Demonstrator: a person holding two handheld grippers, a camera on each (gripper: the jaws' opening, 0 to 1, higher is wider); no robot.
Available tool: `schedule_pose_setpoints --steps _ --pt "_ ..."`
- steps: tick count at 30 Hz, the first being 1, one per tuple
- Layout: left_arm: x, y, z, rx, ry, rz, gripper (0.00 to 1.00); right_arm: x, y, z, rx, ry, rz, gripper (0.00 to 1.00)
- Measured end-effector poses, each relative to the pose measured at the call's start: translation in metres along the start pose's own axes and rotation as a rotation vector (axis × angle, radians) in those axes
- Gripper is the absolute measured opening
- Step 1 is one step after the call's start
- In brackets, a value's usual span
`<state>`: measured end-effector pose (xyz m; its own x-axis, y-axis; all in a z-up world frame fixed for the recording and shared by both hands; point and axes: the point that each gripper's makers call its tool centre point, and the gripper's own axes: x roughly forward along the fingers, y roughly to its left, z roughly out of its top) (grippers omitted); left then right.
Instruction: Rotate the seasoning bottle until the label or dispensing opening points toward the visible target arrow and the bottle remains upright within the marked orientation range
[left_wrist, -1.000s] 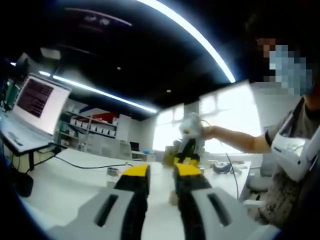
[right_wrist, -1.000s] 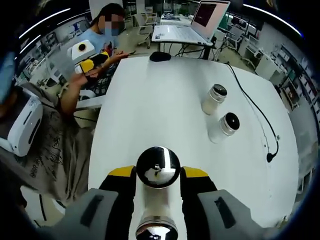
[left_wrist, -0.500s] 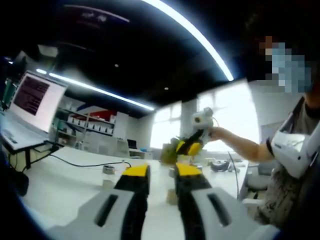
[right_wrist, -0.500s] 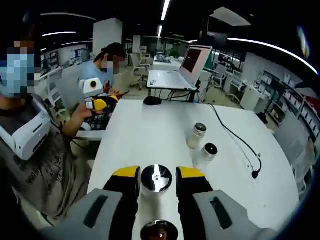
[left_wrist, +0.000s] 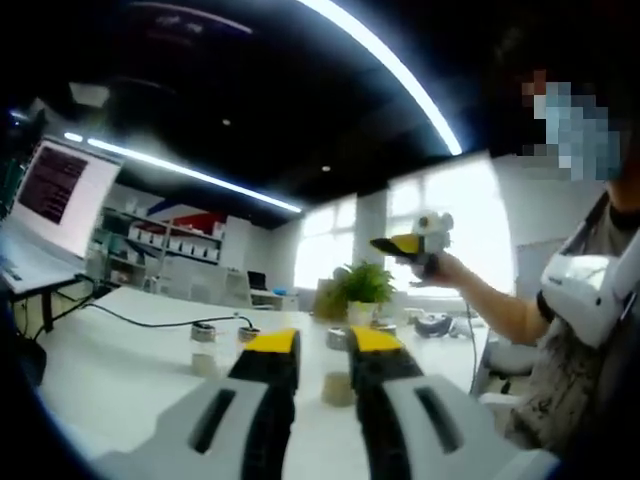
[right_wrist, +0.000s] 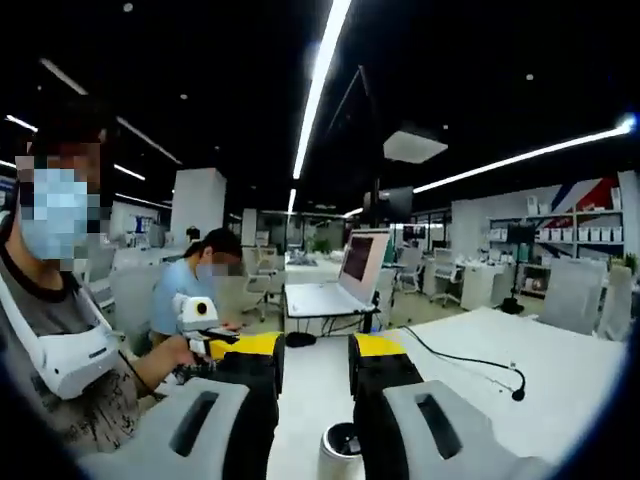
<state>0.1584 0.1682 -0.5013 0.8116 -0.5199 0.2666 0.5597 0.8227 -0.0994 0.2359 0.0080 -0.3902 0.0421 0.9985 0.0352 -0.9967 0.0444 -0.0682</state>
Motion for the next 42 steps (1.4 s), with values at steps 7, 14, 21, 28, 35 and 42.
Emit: schedule_pose_setpoints --steps 7,14,21,28,35,42 --pt "-0.001 -0.002 0.002 0.002 -0.002 0.005 0.20 -0.010 0.026 0.022 -0.069 -0.159 -0.051 0.24" --pt "0.000 -0.007 0.002 0.005 -0.002 -0.003 0.20 -0.043 0.033 0.055 0.049 -0.457 -0.091 0.24" --pt "-0.001 -0.008 0.003 0.007 -0.008 0.000 0.20 -0.077 0.047 0.077 0.104 -0.676 -0.071 0.28" --pt "-0.001 -0.011 0.003 0.009 -0.006 -0.009 0.20 -0.111 0.054 0.088 0.050 -0.820 -0.133 0.26" --pt "0.000 -0.011 0.002 0.006 -0.007 -0.013 0.20 -0.116 0.062 0.087 0.074 -0.826 -0.121 0.40" --pt "0.003 -0.014 0.002 0.003 -0.009 -0.025 0.20 -0.126 0.074 0.097 0.115 -0.918 -0.054 0.67"
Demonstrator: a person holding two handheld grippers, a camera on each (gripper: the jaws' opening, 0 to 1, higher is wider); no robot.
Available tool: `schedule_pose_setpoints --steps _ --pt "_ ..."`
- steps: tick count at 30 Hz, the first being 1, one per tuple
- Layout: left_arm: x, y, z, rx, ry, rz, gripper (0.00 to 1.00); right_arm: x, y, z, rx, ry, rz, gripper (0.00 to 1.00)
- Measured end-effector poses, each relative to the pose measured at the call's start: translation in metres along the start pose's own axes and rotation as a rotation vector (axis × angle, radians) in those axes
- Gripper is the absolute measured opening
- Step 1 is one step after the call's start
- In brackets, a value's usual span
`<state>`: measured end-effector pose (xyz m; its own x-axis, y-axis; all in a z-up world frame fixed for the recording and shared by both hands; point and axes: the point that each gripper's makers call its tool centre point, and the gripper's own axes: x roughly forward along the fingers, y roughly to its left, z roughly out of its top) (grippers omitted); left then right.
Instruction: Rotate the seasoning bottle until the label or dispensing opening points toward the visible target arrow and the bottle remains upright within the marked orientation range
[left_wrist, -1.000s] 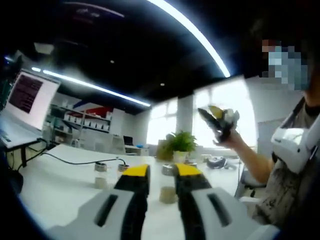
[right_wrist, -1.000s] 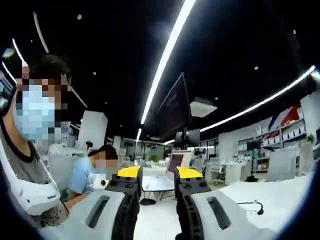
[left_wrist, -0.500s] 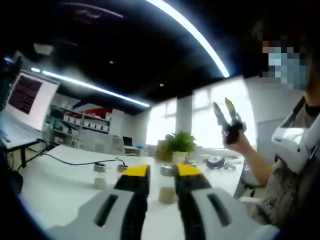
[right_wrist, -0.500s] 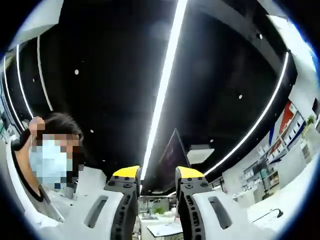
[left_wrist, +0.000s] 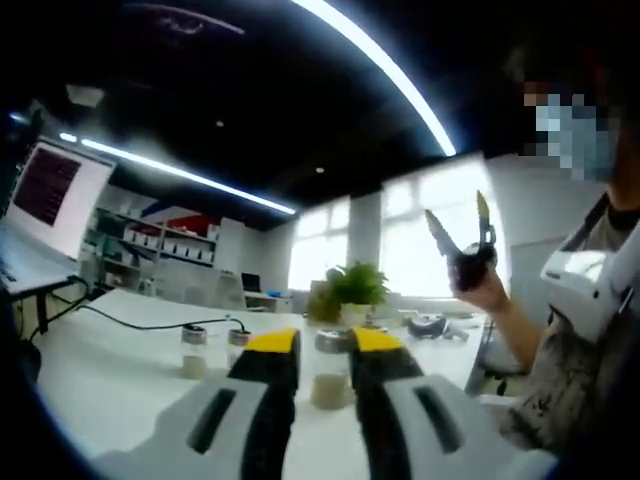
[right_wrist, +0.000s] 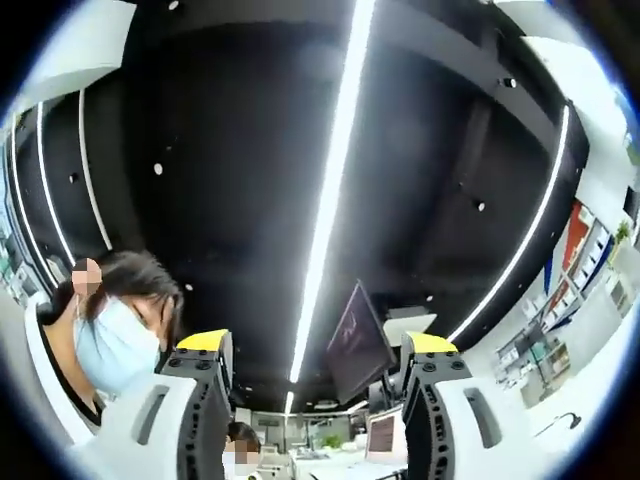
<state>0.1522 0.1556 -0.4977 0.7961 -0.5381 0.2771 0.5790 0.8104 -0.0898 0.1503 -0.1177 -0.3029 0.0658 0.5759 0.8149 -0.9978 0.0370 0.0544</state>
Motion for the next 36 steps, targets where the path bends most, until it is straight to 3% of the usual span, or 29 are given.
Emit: schedule_pose_setpoints --steps 3,4,9,12,15,18,22,28,31,36 --pt "0.000 0.000 0.000 -0.001 0.000 0.000 0.20 -0.003 0.008 0.010 0.058 -0.066 0.043 0.51" --pt "0.000 0.000 0.000 0.000 0.000 0.001 0.20 -0.005 0.007 0.014 0.093 -0.095 0.041 0.53" --pt "0.000 0.001 -0.002 -0.002 0.000 0.001 0.20 -0.009 0.007 0.014 0.081 -0.076 0.040 0.59" --pt "0.000 0.002 -0.002 -0.001 0.001 0.004 0.20 -0.010 0.011 0.010 0.088 -0.052 0.047 0.71" --pt "-0.001 0.002 -0.002 0.000 -0.002 0.004 0.20 -0.010 0.010 0.004 0.062 -0.004 0.035 0.74" --pt "-0.002 0.002 0.000 0.002 -0.003 0.005 0.20 -0.007 0.010 -0.006 0.079 0.061 0.038 0.74" --pt "-0.006 0.001 0.008 0.019 -0.015 0.008 0.20 0.001 -0.008 -0.026 -0.037 0.205 -0.028 0.71" --pt "-0.017 0.015 0.017 0.023 -0.044 0.038 0.20 0.004 -0.050 -0.062 -0.154 0.499 -0.164 0.45" --pt "-0.017 0.016 0.016 0.020 -0.047 0.045 0.20 0.009 -0.056 -0.067 -0.177 0.524 -0.171 0.43" --pt "-0.017 0.017 0.015 0.018 -0.047 0.049 0.20 0.019 -0.067 -0.080 -0.191 0.588 -0.161 0.31"
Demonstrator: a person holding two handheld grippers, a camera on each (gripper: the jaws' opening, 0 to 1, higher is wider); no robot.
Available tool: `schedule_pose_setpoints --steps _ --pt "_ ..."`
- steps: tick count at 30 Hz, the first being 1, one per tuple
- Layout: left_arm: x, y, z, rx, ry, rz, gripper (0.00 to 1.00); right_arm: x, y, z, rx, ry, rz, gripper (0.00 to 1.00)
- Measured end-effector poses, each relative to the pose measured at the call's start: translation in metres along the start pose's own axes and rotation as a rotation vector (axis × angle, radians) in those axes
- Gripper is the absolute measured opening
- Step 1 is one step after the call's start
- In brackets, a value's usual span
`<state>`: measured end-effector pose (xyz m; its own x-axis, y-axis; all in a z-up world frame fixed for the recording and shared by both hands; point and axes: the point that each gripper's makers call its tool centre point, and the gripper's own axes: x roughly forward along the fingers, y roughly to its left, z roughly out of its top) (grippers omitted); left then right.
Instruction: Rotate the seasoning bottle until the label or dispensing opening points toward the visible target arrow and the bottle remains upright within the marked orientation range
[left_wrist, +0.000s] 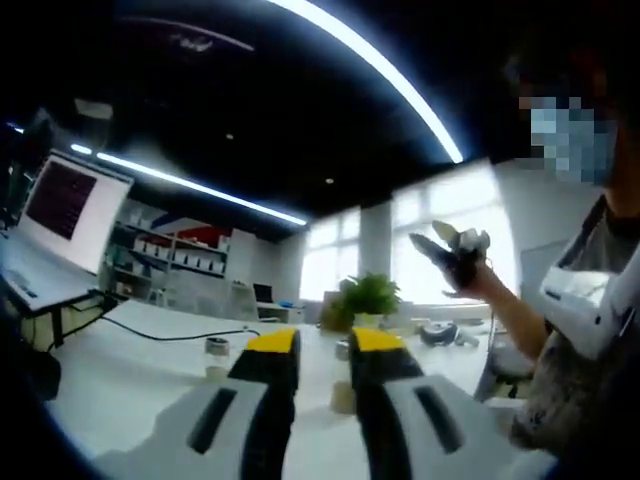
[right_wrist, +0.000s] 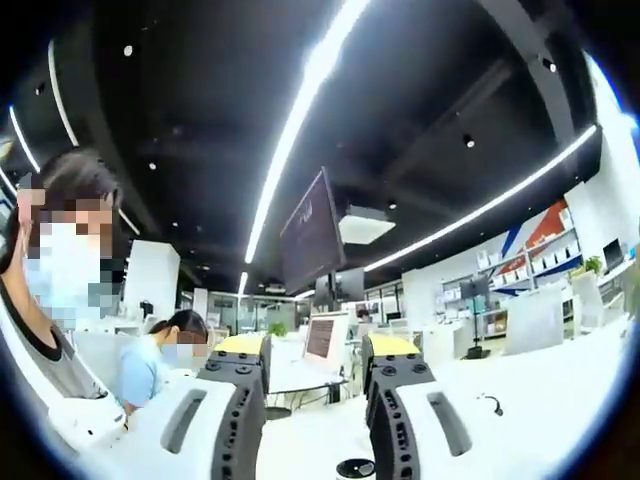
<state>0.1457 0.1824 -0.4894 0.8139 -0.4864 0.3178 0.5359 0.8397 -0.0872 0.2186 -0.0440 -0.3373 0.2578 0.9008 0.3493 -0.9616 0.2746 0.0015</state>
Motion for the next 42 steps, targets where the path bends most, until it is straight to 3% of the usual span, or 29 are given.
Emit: schedule_pose_setpoints --steps 6,10,14,16,18,20,24,26,35,42 --pt "-0.003 0.006 0.003 -0.003 -0.007 0.008 0.20 0.019 -0.012 -0.006 -0.024 0.079 0.004 0.22" --pt "-0.003 0.011 0.001 -0.008 -0.003 0.011 0.20 0.032 -0.019 -0.003 0.004 0.100 0.019 0.16" --pt "-0.002 0.016 -0.002 -0.016 0.000 0.013 0.20 0.044 -0.025 -0.011 -0.117 0.206 0.015 0.14" --pt "-0.003 0.020 -0.004 -0.011 0.009 0.021 0.21 0.053 -0.025 -0.007 -0.106 0.193 0.028 0.12" --pt "-0.008 0.030 -0.007 0.011 0.031 0.056 0.21 0.062 -0.027 -0.006 -0.035 0.202 0.051 0.11" --pt "-0.014 0.039 -0.005 0.019 0.031 0.083 0.21 0.070 -0.034 -0.005 -0.038 0.215 0.051 0.09" --pt "-0.022 0.049 0.002 0.005 -0.002 0.108 0.21 0.081 -0.047 -0.023 -0.132 0.298 0.045 0.09" --pt "-0.022 0.053 0.001 0.001 -0.004 0.114 0.21 0.086 -0.052 -0.036 -0.133 0.329 0.054 0.11" --pt "-0.012 0.062 -0.031 -0.052 0.049 0.107 0.21 0.094 -0.087 -0.088 -0.171 0.494 0.042 0.15" --pt "-0.014 0.069 -0.044 -0.081 0.071 0.128 0.21 0.098 -0.111 -0.120 -0.154 0.553 0.028 0.21"
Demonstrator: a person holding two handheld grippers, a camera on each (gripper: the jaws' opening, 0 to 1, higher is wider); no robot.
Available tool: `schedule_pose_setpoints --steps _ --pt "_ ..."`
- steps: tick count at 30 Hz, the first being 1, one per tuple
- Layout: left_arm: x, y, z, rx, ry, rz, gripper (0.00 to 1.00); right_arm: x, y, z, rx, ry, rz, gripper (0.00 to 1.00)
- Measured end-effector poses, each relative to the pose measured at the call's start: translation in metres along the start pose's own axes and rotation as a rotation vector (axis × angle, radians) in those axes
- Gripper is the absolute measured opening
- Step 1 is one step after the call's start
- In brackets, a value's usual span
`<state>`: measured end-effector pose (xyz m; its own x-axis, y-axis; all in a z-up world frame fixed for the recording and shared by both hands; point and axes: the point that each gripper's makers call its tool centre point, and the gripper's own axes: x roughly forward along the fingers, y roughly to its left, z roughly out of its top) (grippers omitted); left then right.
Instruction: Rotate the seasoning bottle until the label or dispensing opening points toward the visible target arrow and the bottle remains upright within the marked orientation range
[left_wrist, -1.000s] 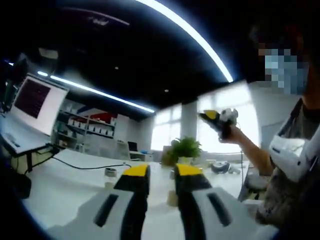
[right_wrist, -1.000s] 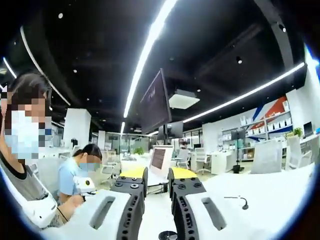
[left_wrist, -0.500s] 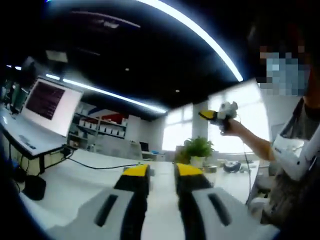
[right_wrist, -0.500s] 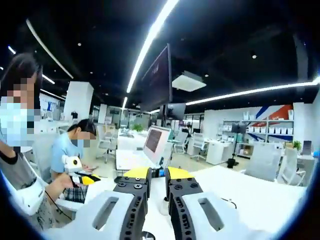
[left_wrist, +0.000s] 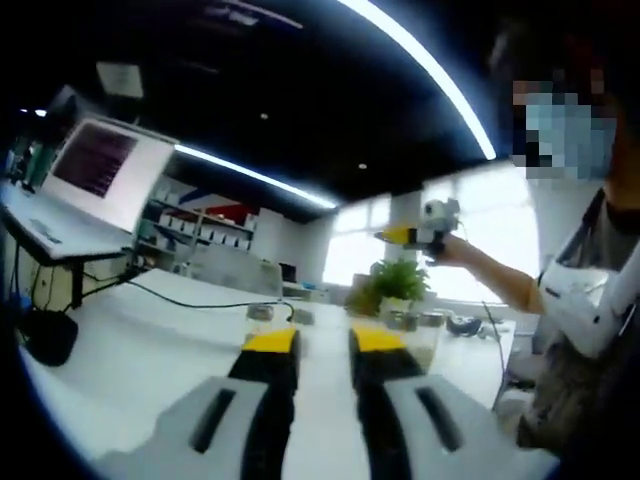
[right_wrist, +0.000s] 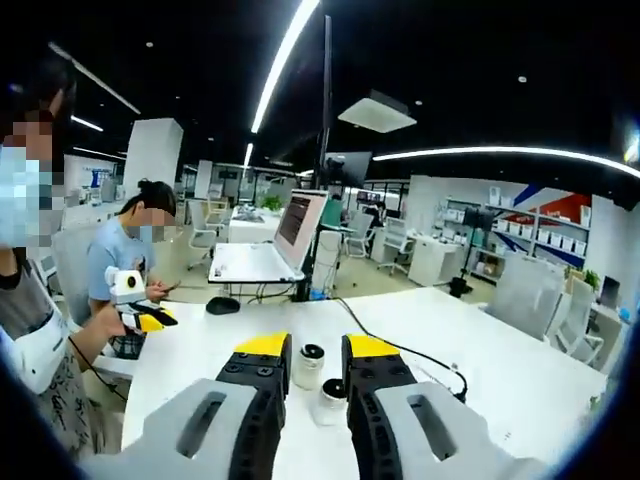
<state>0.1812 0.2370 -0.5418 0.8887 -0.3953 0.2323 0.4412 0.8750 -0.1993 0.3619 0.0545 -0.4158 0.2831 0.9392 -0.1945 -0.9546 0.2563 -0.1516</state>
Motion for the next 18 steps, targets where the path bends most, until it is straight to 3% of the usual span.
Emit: schedule_pose_setpoints --steps 7,11,18 --pt "-0.005 -0.011 0.015 0.001 -0.041 -0.021 0.21 0.026 -0.011 -0.031 -0.021 0.096 0.017 0.23" --pt "-0.005 -0.009 0.013 0.010 -0.033 -0.011 0.21 0.045 -0.007 -0.050 -0.010 0.171 0.074 0.23" --pt "-0.005 0.002 0.003 -0.010 -0.011 0.007 0.21 0.078 -0.004 -0.076 0.025 0.233 0.120 0.23"
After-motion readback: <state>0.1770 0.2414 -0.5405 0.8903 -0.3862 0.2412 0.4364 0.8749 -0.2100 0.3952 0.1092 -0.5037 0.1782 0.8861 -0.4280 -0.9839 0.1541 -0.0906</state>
